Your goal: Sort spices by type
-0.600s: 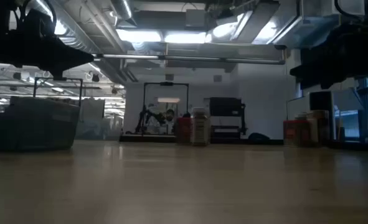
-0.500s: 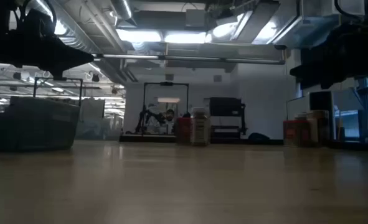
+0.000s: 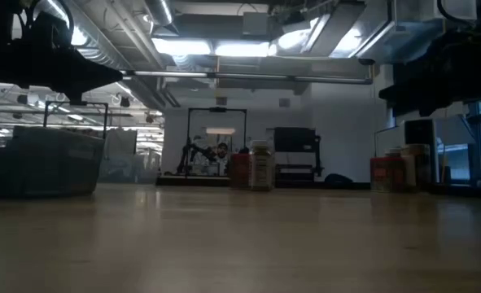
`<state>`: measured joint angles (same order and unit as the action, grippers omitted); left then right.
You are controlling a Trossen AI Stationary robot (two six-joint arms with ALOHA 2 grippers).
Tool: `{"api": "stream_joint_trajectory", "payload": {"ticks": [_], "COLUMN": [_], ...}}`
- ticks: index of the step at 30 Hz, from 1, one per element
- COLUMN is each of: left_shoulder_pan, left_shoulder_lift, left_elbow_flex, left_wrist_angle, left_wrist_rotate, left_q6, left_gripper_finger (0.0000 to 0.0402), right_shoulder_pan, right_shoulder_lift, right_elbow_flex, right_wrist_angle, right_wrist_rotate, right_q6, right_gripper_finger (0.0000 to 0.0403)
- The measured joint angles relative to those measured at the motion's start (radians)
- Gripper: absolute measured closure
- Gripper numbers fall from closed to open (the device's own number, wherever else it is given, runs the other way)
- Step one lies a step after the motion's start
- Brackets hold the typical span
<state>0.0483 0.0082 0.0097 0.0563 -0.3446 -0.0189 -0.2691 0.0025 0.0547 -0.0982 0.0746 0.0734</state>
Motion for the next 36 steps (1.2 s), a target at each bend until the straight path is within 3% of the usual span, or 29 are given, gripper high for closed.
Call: {"api": "stream_joint_trajectory", "payload": {"ticks": [36], "left_shoulder_pan": [0.000], "left_shoulder_lift": [0.000], "left_elbow_flex": [0.000], "left_wrist_angle": [0.001], "left_wrist_rotate": [0.000], "left_q6": [-0.043], "left_gripper_finger": [0.0398], "right_shoulder_pan": [0.000], "right_shoulder_lift": [0.000], "right_elbow_flex": [-0.004], "right_wrist_angle": [0.032], "right_wrist_rotate": [0.002], "right_q6": [0.009], "right_gripper_finger": [0.0382]}}
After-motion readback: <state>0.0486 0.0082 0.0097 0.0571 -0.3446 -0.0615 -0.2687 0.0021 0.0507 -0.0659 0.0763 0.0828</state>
